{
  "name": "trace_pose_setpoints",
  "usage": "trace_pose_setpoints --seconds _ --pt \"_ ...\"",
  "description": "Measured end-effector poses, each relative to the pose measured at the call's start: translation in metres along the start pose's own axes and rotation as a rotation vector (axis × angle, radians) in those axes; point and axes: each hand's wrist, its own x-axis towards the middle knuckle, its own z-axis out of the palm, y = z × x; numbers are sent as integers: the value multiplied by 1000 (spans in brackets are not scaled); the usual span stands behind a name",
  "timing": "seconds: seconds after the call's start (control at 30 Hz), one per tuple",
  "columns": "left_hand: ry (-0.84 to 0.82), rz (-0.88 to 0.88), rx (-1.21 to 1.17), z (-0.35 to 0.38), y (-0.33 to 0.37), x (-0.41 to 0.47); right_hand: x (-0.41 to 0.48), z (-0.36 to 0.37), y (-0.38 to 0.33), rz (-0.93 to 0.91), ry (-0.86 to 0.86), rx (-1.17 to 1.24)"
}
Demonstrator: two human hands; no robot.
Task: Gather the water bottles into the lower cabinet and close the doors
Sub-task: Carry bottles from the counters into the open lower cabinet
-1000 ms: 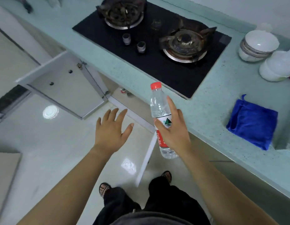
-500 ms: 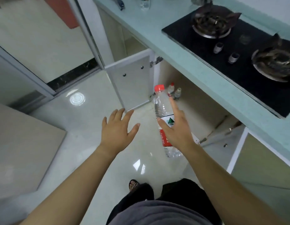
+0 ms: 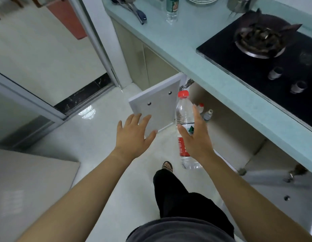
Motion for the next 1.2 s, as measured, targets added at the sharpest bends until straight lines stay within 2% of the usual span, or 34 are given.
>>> trace_pose_setpoints --seconds 0.23,0.43,0.63,0.97,1.2 --pt "2 -15 5 -43 -45 123 123 12 -56 4 -21 -21" --pt "42 13 -4 -64 -74 210 198 25 -84 46 51 -112" --pt "61 195 -15 -75 -106 314 259 49 -107 191 158 -66" --pt "-16 660 49 -110 -159 462 325 104 -172 415 428 3" --pt "4 721 77 -121 -163 505 345 102 -188 390 522 -16"
